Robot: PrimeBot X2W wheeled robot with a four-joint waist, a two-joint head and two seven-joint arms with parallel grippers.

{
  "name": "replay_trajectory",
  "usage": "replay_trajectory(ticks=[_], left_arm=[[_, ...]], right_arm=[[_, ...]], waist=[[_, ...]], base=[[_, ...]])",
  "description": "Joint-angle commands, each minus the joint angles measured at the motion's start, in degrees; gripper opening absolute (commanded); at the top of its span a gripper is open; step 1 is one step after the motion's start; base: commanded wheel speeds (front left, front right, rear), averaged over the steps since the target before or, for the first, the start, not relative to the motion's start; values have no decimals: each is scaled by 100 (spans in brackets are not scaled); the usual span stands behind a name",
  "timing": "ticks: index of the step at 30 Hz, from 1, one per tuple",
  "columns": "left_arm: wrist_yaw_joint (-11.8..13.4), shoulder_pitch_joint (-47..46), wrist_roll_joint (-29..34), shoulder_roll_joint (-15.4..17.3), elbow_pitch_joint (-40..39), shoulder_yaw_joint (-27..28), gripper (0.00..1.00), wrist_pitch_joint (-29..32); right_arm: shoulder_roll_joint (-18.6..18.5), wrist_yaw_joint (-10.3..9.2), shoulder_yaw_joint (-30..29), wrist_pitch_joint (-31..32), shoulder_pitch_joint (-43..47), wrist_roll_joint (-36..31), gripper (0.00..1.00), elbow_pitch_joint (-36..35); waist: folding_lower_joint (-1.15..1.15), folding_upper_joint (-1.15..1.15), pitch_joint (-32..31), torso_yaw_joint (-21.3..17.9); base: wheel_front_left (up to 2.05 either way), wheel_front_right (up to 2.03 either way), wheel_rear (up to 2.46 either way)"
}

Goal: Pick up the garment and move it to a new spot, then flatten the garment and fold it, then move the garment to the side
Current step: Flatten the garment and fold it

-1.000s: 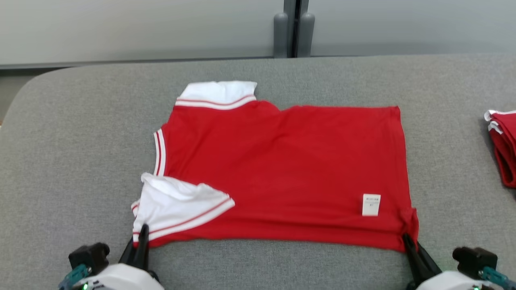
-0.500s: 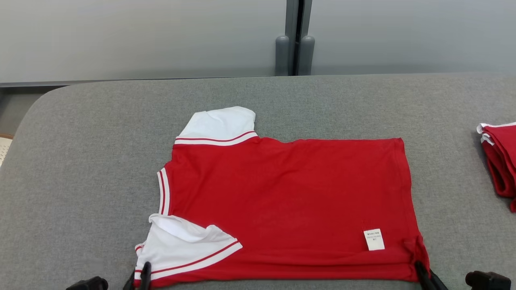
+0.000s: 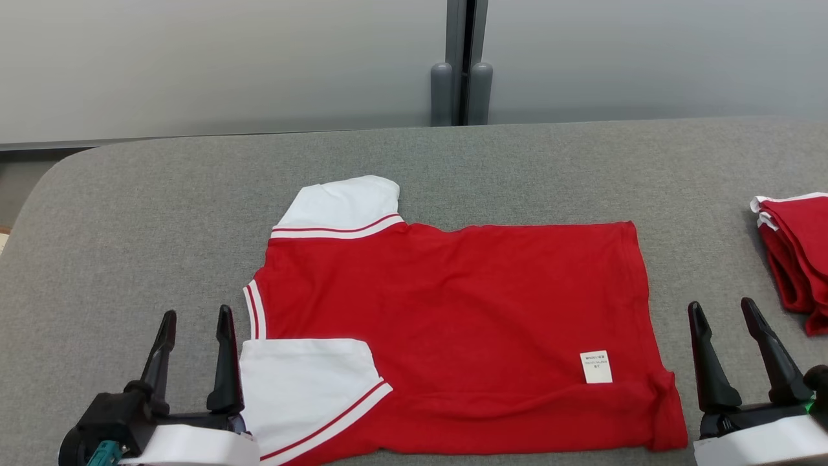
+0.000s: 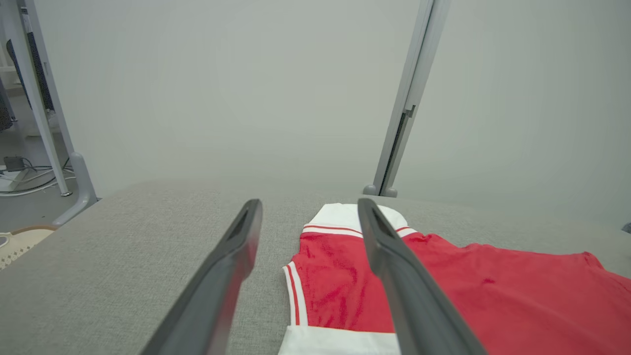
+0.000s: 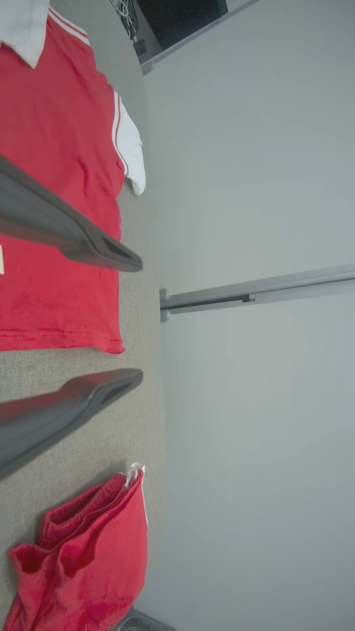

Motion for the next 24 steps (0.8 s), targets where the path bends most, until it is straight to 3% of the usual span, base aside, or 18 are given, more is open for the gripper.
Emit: replay_trajectory(ticks=[1,7,17,24], left_arm=[[17,-116,93,51,-59,-28,100,-36],[45,-285,333,165,-235,-173,100,1],[57,-246,285,218,-135,-214,100,106],[-302,-1125,178,189,238,-500,100,362]], right_arm=[[4,-2,4,33,-30,-58,100,-125],[86,-2,17,356,136,-224,100,-696],[190,-2,-1,476,221,-207,100,-796],[174,-2,-32,530,25,-126,100,-896]], waist=[[0,0,-4,-3],[0,0,20,-9],[0,0,93,-21],[0,0,548,-47]], base=[[0,0,0],[0,0,0],[0,0,0],[0,0,0]])
